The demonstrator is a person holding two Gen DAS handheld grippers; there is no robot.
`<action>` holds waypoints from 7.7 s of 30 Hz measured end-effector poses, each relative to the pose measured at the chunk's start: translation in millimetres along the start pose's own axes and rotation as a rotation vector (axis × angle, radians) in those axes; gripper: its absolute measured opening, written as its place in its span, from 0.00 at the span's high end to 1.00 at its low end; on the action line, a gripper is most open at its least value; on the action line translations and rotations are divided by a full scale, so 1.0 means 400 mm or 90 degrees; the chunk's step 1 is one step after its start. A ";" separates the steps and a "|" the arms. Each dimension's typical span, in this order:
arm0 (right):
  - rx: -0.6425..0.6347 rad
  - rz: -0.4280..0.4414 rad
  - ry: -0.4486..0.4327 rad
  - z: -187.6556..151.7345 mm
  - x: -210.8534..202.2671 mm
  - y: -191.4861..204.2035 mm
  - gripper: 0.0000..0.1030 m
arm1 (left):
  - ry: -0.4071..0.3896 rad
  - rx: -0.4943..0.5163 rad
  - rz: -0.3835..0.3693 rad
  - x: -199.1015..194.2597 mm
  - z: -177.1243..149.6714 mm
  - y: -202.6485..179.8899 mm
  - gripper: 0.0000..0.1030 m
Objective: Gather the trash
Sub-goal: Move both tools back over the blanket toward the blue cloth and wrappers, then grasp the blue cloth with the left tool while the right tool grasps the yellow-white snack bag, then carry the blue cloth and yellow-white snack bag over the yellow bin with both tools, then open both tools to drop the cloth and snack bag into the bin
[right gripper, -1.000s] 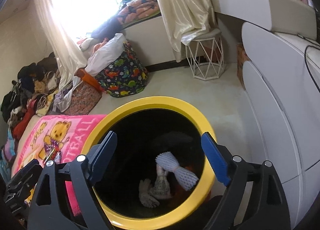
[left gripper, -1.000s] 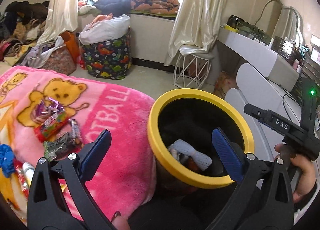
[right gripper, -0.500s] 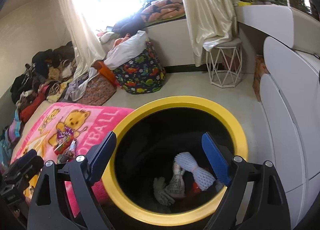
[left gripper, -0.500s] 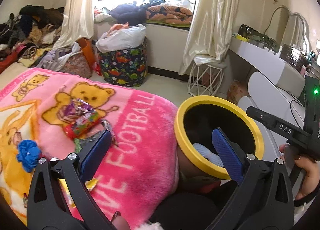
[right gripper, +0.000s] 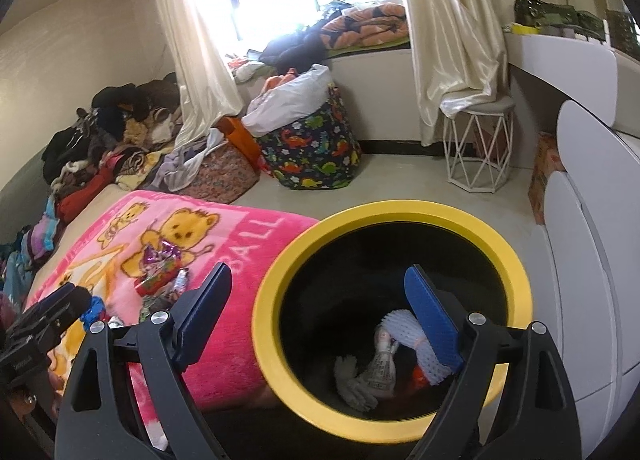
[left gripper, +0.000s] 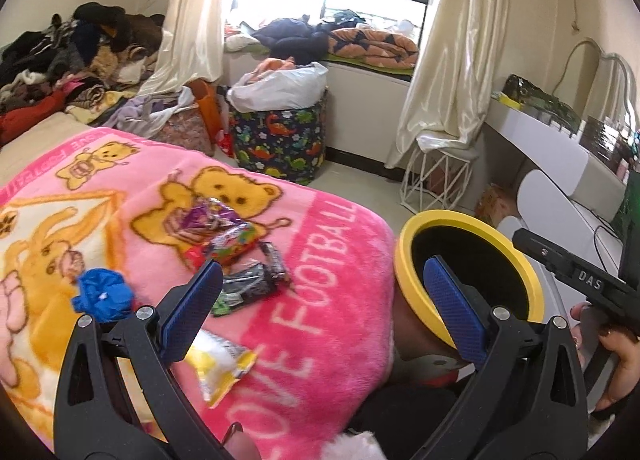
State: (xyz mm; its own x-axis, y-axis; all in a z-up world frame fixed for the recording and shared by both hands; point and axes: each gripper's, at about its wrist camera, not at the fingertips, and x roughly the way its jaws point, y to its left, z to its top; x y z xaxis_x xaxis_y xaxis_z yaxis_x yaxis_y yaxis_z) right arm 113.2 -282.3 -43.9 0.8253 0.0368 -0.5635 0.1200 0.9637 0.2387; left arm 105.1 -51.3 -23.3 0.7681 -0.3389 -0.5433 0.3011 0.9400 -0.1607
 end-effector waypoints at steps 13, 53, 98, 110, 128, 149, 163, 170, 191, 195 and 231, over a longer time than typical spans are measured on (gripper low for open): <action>-0.066 0.054 0.010 -0.019 -0.001 0.141 0.16 | -0.023 -0.050 0.046 -0.048 0.004 0.130 0.10; -0.260 0.220 0.137 -0.146 0.096 0.547 0.16 | -0.023 -0.216 0.171 -0.108 -0.043 0.493 0.10; -0.239 0.220 0.254 -0.174 0.242 0.541 0.68 | 0.073 -0.201 0.070 -0.007 -0.070 0.474 0.92; -0.224 0.229 0.228 -0.157 0.171 0.509 0.68 | 0.046 -0.173 0.055 -0.041 -0.035 0.415 0.92; -0.179 0.219 0.174 -0.092 0.096 0.436 0.69 | 0.023 -0.127 0.039 -0.069 0.000 0.325 0.92; -0.099 0.182 0.126 -0.025 0.053 0.298 0.69 | 0.032 -0.071 -0.014 -0.051 0.009 0.183 0.92; -0.037 0.149 0.105 0.004 0.044 0.195 0.69 | 0.043 -0.029 -0.045 -0.022 0.019 0.106 0.92; -0.004 0.127 0.094 0.014 0.039 0.136 0.69 | 0.051 -0.005 -0.062 -0.004 0.022 0.057 0.92; 0.065 0.045 0.057 0.028 0.023 -0.034 0.69 | 0.067 0.064 -0.112 0.054 0.016 -0.101 0.92; 0.078 0.027 0.052 0.027 0.019 -0.058 0.69 | 0.071 0.080 -0.123 0.070 0.011 -0.135 0.92; 0.196 -0.050 0.061 -0.011 0.057 -0.271 0.55 | 0.171 0.195 -0.206 0.269 -0.065 -0.369 0.84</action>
State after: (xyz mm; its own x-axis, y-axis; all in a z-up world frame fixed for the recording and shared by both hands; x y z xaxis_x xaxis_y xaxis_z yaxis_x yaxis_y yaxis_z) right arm 116.8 -384.6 -86.2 0.7526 0.0046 -0.6584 0.3546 0.8398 0.4111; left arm 128.6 -225.4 -79.3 0.4492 -0.5499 -0.7041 0.6810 0.7209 -0.1286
